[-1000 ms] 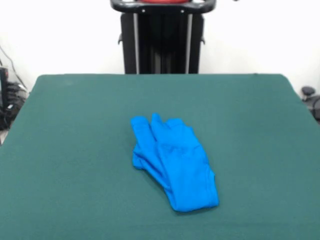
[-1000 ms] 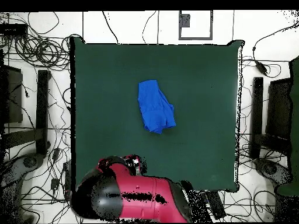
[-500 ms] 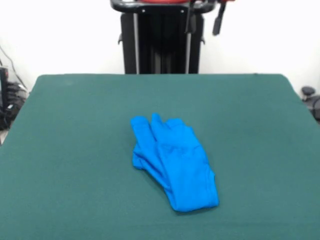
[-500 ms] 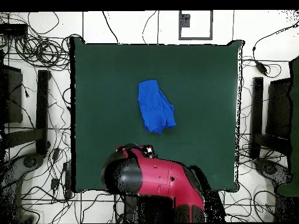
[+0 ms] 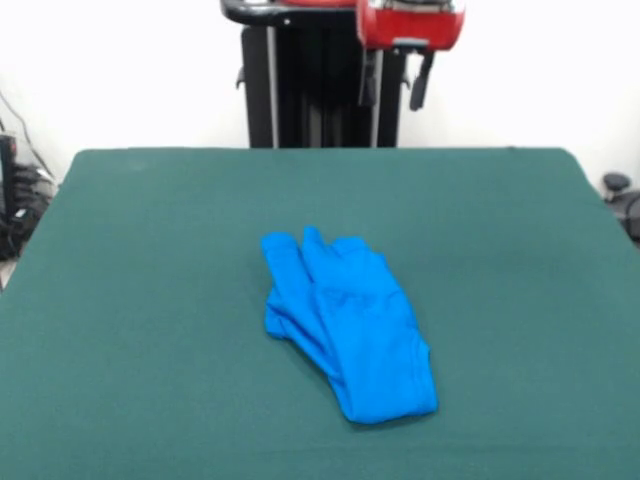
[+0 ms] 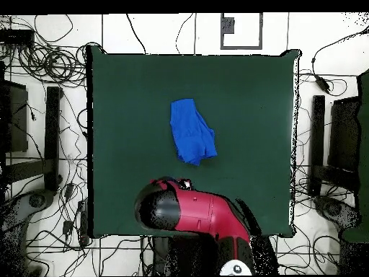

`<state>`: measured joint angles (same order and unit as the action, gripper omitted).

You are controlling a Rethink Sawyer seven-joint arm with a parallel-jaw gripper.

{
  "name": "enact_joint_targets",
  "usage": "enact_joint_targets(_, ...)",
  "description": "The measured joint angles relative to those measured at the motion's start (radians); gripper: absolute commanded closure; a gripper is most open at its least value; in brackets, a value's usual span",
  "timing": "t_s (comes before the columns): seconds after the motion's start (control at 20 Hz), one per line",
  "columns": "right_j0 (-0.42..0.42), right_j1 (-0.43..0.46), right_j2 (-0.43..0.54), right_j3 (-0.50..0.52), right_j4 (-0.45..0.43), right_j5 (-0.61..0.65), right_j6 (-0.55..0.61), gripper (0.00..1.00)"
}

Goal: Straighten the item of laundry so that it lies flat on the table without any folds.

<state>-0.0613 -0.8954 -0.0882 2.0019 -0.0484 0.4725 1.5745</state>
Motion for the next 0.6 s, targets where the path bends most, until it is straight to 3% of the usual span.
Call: enact_joint_targets(0.6, -0.045, 0.122, 0.013, -0.061, 0.0, 0.0, 0.0, 0.0)
